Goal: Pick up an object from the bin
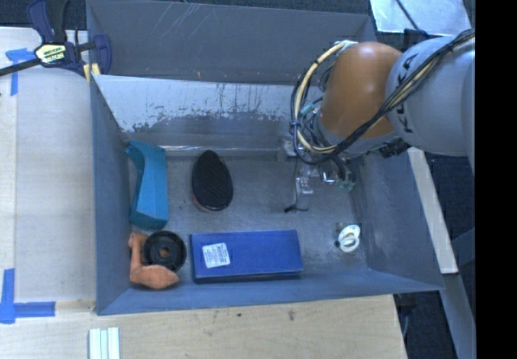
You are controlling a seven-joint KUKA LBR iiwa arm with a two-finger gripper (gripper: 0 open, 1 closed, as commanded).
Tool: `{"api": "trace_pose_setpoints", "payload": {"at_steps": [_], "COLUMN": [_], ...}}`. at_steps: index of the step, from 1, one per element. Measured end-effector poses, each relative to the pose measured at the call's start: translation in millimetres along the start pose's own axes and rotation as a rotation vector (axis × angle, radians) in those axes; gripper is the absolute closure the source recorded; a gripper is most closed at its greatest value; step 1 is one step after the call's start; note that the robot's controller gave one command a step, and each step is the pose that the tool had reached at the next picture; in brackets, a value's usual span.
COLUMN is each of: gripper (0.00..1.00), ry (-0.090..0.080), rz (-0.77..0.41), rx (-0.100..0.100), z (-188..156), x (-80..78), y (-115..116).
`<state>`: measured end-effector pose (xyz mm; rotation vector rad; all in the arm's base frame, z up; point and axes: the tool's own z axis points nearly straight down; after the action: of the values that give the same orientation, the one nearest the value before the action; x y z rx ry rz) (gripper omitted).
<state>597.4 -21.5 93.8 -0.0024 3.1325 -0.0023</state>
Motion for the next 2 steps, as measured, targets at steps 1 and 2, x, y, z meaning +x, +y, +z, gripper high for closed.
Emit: {"api": "trace_pose_setpoints", "payload": {"at_steps": [1,2], "gripper": [0.00,1.00], "ry": [0.010,0.005], "rz": [-0.024,-0.098], "rx": [-0.002,-0.002], "z": [23.6,22.6], "x": [-20.4,10.8], "y": [46.1,70.7]}}
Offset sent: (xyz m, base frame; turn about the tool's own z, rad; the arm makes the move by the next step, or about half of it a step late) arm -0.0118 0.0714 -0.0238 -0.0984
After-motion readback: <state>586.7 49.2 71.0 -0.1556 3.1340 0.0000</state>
